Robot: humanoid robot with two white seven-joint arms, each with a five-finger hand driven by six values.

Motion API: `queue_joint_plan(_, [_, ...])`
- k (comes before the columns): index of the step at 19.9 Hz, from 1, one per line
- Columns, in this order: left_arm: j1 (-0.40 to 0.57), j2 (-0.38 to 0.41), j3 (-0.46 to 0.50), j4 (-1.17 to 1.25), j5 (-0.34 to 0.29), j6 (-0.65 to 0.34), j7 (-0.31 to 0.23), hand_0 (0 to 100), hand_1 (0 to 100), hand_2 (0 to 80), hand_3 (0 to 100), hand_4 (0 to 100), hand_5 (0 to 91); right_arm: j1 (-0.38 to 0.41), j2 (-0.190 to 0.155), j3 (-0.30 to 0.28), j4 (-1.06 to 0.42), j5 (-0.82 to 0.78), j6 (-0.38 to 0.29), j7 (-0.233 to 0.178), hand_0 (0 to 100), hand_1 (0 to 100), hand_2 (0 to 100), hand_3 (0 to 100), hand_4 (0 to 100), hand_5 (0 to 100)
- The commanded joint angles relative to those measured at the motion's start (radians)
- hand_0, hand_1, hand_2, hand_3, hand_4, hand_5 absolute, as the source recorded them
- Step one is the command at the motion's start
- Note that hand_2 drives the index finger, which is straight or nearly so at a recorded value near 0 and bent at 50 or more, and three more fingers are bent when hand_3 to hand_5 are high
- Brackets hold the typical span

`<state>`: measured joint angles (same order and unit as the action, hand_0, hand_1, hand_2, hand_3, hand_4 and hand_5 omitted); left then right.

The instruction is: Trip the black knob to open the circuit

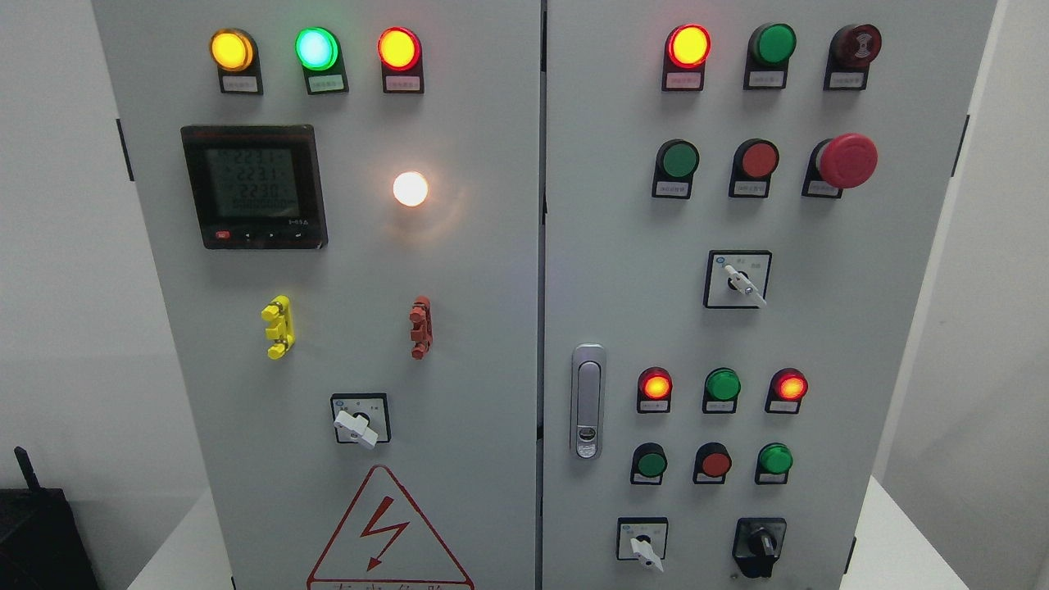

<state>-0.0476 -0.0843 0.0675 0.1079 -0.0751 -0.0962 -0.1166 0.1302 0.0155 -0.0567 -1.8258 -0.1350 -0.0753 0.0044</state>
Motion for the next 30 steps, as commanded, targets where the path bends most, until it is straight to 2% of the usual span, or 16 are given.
queue_joint_plan(1, [0.0, 0.0, 0.0, -0.025, 0.0, 0.0, 0.0, 12, 39, 0.0, 0, 0, 0.0, -0.017, 0.029, 0.003, -0.009, 0.003, 0.003, 0.002, 0, 0, 7, 100, 100, 96])
queue_joint_plan(10, [0.0, 0.0, 0.0, -0.025, 0.0, 0.0, 0.0, 12, 39, 0.0, 0, 0, 0.0, -0.038, 0.032, 0.018, -0.012, 0.008, 0.025, 0.003, 0, 0, 7, 100, 100, 96])
queue_joint_plan(30, [0.0, 0.0, 0.0, -0.027, 0.0, 0.0, 0.0, 12, 39, 0.0, 0, 0, 0.0, -0.041, 0.038, 0.034, -0.012, 0.008, 0.026, 0.008, 0, 0, 7, 100, 100, 96])
